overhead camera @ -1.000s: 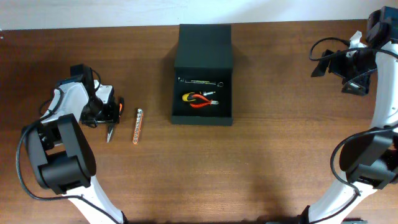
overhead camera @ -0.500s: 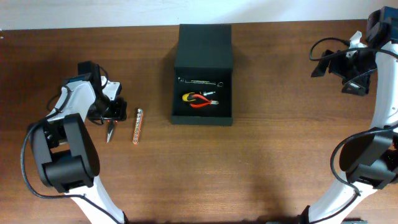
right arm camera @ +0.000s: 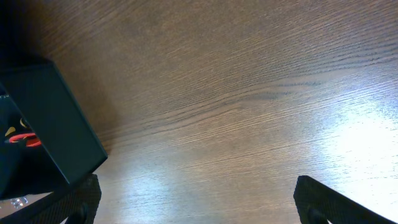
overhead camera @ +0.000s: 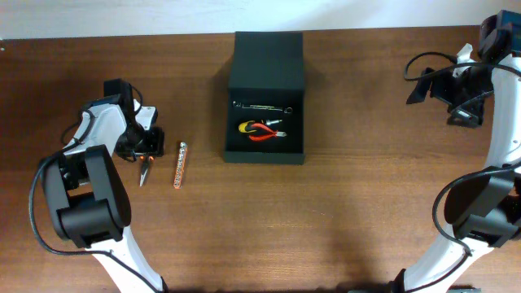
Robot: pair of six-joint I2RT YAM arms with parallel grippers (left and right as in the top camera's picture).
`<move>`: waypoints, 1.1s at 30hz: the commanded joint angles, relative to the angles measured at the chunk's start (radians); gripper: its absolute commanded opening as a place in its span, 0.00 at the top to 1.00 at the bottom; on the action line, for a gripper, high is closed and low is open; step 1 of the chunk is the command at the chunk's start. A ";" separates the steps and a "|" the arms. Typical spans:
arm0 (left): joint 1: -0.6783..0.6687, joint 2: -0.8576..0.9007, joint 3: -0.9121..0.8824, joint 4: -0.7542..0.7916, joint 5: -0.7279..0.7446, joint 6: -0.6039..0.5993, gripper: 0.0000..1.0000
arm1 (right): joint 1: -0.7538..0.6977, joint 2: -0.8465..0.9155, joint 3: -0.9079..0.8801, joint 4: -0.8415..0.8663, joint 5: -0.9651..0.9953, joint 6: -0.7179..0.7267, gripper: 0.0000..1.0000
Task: Pack container
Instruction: 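Lower the left gripper and grasp the orange-black pliers at the hinge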
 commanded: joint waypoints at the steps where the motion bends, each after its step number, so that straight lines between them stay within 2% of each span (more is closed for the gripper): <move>1: 0.002 0.069 -0.012 0.000 0.001 0.002 0.37 | -0.001 -0.002 -0.005 -0.001 -0.009 0.008 0.01; 7: 0.002 0.069 -0.012 -0.049 0.002 0.115 0.38 | -0.001 -0.002 -0.005 0.000 -0.009 0.008 0.01; 15: 0.002 0.069 -0.012 -0.076 0.006 0.106 0.41 | -0.001 -0.002 -0.005 0.001 -0.009 0.008 0.01; 18: 0.002 0.069 -0.012 -0.079 0.005 0.076 0.51 | -0.001 -0.002 -0.005 0.003 -0.009 0.008 0.01; 24: 0.002 0.069 -0.012 -0.069 0.005 0.061 0.52 | -0.001 -0.002 -0.005 0.003 -0.009 0.008 0.01; 27: 0.002 0.069 -0.012 -0.068 0.005 0.053 0.66 | -0.001 -0.002 -0.005 0.003 -0.009 0.008 0.01; 31: 0.002 0.069 -0.012 -0.065 0.005 0.046 0.97 | -0.001 -0.002 -0.005 0.003 -0.009 0.008 0.01; 33: 0.002 0.069 -0.012 -0.065 0.005 0.046 0.98 | 0.000 -0.002 -0.005 0.003 -0.009 0.008 0.01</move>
